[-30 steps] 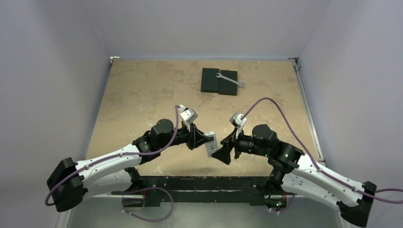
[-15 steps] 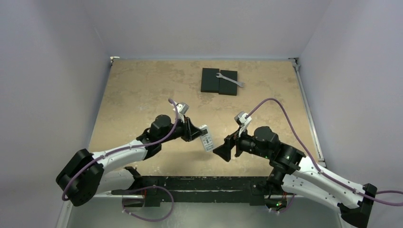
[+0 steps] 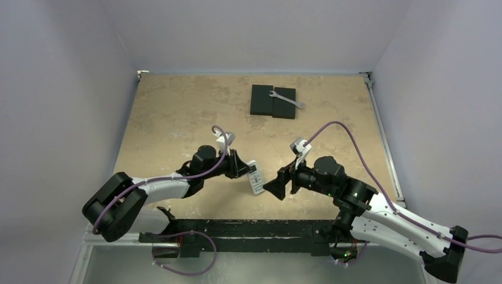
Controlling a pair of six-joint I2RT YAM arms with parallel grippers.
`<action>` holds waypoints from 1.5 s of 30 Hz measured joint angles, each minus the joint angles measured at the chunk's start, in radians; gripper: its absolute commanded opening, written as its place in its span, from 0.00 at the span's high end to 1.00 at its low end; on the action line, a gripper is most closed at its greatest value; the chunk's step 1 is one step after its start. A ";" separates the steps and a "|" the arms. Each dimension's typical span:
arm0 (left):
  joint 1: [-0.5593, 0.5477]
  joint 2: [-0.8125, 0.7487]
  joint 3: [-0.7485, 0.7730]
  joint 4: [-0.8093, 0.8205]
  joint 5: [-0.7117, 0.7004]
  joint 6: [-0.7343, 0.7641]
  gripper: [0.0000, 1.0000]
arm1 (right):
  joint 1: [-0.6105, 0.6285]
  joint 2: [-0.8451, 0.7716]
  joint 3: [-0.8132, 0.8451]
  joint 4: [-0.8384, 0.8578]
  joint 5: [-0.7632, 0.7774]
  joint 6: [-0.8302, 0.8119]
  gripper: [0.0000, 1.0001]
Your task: Load the batteries into the remote control
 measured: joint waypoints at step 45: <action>0.012 0.052 0.019 -0.175 -0.189 0.070 0.39 | 0.000 0.157 0.060 0.024 0.032 -0.051 0.01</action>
